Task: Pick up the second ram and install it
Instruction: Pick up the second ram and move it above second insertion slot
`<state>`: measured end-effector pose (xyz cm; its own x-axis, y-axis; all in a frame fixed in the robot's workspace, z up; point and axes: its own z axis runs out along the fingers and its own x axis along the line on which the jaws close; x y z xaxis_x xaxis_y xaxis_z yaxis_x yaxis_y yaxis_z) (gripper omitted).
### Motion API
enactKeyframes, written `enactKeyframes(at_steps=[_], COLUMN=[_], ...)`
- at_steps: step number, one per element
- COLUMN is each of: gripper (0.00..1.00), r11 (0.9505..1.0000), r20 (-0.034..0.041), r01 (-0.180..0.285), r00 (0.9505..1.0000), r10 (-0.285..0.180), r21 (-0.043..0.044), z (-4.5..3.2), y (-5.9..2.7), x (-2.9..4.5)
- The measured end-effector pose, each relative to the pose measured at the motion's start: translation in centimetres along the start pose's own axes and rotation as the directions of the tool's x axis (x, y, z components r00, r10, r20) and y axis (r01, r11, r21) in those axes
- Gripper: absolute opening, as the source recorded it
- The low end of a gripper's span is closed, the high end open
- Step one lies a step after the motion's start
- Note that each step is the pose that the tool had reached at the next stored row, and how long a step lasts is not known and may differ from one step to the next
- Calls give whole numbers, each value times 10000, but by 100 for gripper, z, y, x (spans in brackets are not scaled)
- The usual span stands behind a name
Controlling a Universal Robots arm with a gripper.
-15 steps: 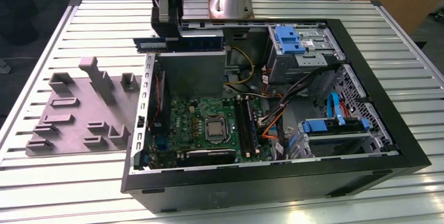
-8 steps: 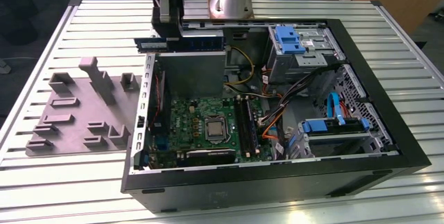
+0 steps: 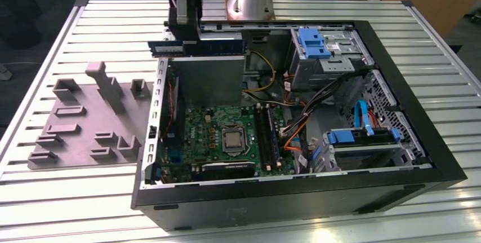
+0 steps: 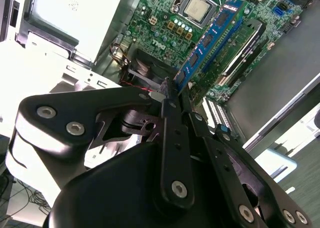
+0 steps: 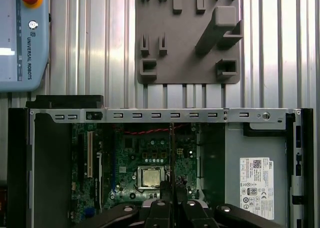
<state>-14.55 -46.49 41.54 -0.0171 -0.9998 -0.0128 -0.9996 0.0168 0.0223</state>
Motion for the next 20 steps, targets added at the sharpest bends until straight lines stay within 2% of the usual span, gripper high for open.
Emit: enactKeyframes(at_steps=[20], gripper=[14], r11=[10000], r20=[1], r01=[0], r00=[10000], r10=[0], r21=[1], z=[-4], y=[-195], x=[-3])
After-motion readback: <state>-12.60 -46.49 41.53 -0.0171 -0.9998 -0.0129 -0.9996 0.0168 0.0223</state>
